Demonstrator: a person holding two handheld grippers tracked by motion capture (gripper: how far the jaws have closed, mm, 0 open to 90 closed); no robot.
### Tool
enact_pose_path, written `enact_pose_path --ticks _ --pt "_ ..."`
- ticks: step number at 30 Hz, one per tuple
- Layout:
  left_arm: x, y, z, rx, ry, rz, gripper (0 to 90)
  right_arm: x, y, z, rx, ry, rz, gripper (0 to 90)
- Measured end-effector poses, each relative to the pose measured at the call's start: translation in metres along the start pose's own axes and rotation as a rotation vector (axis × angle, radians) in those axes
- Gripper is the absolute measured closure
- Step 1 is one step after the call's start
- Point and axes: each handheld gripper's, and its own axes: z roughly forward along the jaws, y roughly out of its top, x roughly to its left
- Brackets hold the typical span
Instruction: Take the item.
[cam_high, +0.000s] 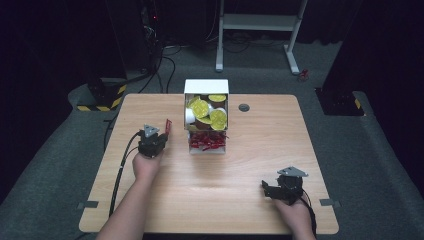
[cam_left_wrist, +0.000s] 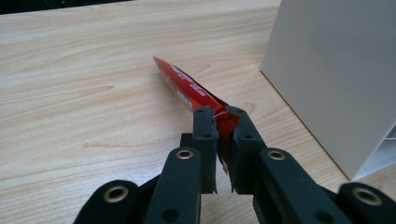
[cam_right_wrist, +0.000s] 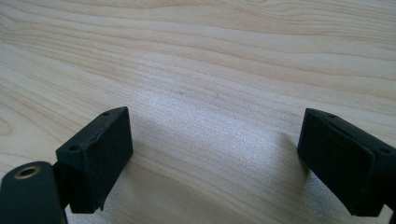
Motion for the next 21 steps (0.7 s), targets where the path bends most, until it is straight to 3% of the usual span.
enact_pose_path --ticks 10,21 --pt "-0.0019 -0.0045 0.0050 0.060 0.005 0.014 82.2 0.0000 0.0000 0.0000 0.000 0.000 0.000 10.2" --pt "-0.0033 -0.0064 0.0081 0.075 0.012 0.006 79.6 0.0000 0.0000 0.0000 0.000 0.000 0.000 10.2"
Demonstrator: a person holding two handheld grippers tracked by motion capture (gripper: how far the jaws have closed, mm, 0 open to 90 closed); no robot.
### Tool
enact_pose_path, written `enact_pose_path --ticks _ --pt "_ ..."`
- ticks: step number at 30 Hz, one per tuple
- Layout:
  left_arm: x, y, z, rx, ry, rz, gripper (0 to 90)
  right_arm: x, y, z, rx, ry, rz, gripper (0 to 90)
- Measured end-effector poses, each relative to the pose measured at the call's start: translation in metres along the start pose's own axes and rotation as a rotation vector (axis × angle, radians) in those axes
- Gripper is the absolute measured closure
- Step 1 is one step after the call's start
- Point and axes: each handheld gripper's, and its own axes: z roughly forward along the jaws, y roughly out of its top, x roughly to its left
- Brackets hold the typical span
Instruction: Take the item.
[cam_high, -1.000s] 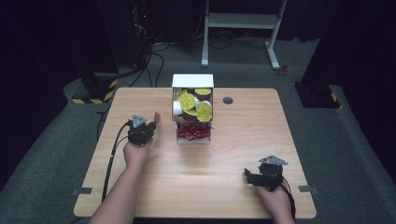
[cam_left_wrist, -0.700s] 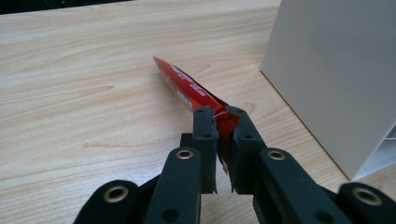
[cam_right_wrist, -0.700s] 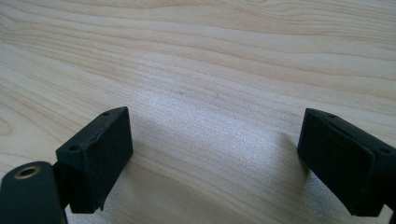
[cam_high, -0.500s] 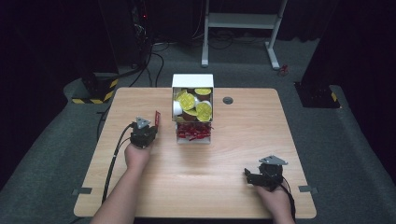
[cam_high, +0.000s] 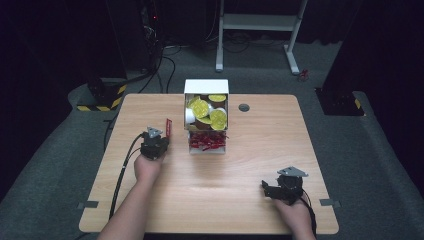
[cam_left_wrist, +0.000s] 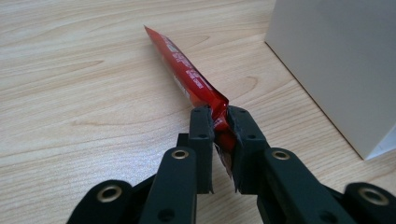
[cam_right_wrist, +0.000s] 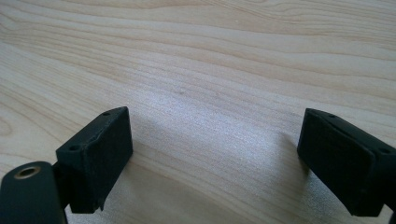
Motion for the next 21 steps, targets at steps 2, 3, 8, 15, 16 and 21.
enact_pose_path --ticks 2,3,8,15,16,21 --pt "0.000 0.000 0.000 0.000 0.002 -0.002 77.3 0.000 0.000 0.000 0.001 0.000 0.004 10.2" --pt "0.001 0.001 -0.001 -0.001 0.003 -0.001 76.2 0.000 0.000 0.000 0.000 0.000 0.000 10.2" --pt "0.003 0.003 -0.006 -0.013 0.006 -0.014 66.9 0.000 0.000 0.000 0.000 0.000 0.000 10.2" --pt "0.005 0.005 -0.022 -0.070 -0.002 -0.025 54.6 0.000 0.000 0.000 0.000 0.000 0.000 10.2" --pt "0.005 0.004 -0.025 -0.076 -0.006 -0.030 53.5 0.000 0.000 0.000 0.000 0.000 0.000 10.2" --pt "0.009 0.000 -0.040 -0.091 -0.019 -0.037 50.1 0.000 0.000 0.000 0.000 0.000 0.000 10.2"
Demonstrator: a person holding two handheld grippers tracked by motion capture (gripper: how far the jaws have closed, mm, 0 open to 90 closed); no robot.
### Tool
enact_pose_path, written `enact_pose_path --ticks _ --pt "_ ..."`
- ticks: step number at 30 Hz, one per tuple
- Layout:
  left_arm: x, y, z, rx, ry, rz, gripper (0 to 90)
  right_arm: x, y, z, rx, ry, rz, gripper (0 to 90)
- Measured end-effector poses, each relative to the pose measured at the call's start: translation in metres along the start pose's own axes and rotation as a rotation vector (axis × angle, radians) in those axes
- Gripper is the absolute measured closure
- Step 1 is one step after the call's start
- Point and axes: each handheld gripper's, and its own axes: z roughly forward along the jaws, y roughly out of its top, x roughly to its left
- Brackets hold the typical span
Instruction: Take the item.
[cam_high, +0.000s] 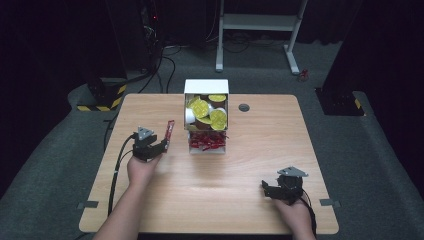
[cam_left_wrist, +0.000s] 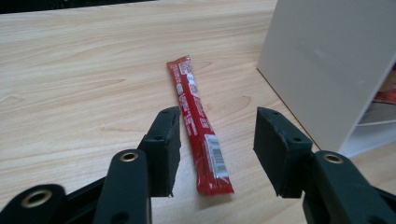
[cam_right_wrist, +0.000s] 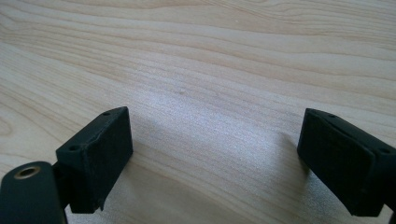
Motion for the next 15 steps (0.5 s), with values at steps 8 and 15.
enact_pose_path --ticks 8,15 --pt "0.001 -0.012 -0.028 -0.006 -0.040 -0.009 44.6 0.000 0.000 0.000 0.000 0.000 0.000 10.2" --pt "0.004 -0.020 -0.049 -0.005 -0.080 -0.016 42.3 0.000 0.000 0.000 0.000 -0.001 0.001 10.2"
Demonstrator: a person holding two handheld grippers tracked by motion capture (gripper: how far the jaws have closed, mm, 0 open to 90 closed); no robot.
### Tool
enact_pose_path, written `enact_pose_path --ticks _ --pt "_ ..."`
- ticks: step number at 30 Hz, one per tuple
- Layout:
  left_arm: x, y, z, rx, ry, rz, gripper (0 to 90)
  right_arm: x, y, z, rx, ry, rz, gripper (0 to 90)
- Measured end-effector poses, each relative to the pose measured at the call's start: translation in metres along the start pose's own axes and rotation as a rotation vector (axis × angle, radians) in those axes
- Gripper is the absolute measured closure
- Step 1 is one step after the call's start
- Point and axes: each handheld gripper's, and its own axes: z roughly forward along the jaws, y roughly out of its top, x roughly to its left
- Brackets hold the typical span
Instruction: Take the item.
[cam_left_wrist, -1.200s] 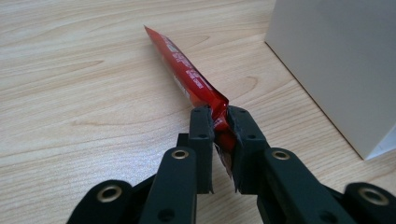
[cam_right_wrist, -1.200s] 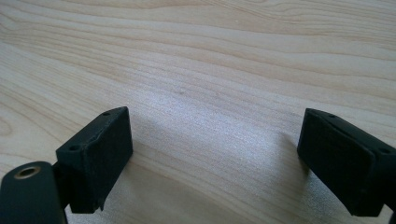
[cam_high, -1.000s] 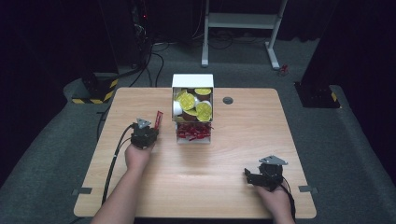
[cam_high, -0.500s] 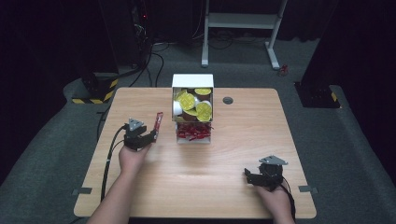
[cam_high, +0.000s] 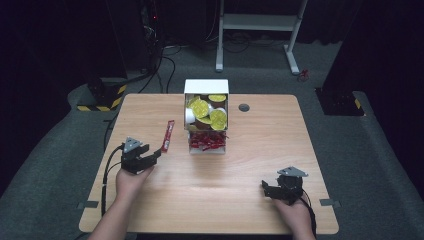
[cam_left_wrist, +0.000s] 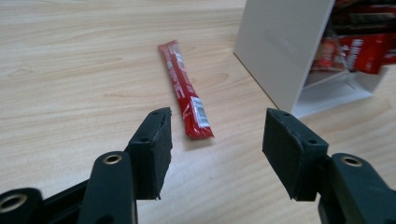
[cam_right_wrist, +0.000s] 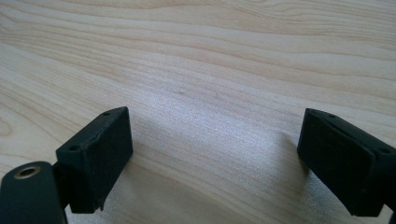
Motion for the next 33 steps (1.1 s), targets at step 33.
enact_pose_path --ticks 33 --pt "0.019 -0.089 -0.045 0.151 0.028 0.133 31.3 0.000 0.000 0.000 0.001 -0.001 0.005 10.3"
